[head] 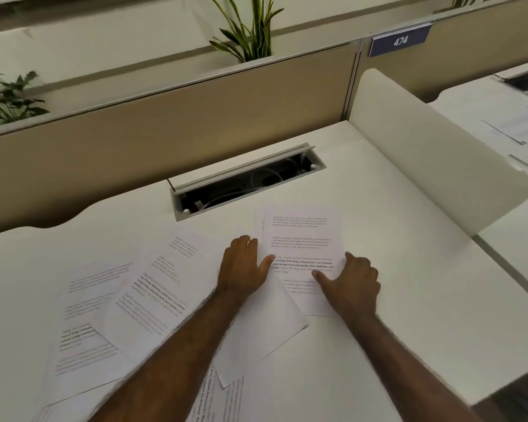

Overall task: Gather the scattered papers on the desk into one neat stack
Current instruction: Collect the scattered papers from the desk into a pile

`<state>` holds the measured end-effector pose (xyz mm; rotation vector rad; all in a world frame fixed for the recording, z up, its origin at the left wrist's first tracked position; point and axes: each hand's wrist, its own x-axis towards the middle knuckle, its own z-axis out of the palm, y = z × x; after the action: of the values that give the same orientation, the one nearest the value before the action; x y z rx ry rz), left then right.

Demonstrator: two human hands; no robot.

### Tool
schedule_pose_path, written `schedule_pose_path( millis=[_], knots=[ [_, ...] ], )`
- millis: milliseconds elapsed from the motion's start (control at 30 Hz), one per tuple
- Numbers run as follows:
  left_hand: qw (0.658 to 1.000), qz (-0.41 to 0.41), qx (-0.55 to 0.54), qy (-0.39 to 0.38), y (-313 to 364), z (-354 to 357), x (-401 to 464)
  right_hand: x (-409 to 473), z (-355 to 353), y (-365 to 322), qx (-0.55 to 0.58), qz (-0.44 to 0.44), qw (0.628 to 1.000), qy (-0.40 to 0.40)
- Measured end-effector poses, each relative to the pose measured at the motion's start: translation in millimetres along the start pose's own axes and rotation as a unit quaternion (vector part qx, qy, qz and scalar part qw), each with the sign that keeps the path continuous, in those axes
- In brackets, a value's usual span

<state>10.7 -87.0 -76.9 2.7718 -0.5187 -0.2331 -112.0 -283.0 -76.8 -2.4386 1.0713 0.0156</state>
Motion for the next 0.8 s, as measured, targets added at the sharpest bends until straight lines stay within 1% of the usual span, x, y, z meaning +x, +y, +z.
schedule_pose_path(
  millis=[67, 167, 333, 467, 633, 733, 800],
  knots=[
    [1.0, -0.008, -0.01, 0.016, 5, -3, 16, 8, -5, -3, 0.05, 0.02, 0.998, -0.024],
    [0.998, -0.051, -0.033, 0.015, 9, -9, 44, 18, -12, -2, 0.123, 0.035, 0.99, -0.062],
    [0.991, -0.124, -0.023, -0.052, 13, -9, 79, 24, -18, 2, 0.183, 0.025, 0.978, -0.093],
    [0.979, -0.188, -0.044, -0.07, 23, -8, 96, 26, -18, 1, 0.215, 0.018, 0.971, -0.105],
    [0.945, -0.268, -0.17, -0.076, 33, -9, 106, 27, -16, -1, 0.233, 0.008, 0.967, -0.102],
    [0.929, -0.287, -0.225, -0.064, 35, -7, 109, 26, -15, 0, 0.243, 0.007, 0.965, -0.096],
    [0.911, -0.289, -0.284, -0.077, 38, -6, 110, 25, -16, 3, 0.249, 0.007, 0.964, -0.094]
  ],
)
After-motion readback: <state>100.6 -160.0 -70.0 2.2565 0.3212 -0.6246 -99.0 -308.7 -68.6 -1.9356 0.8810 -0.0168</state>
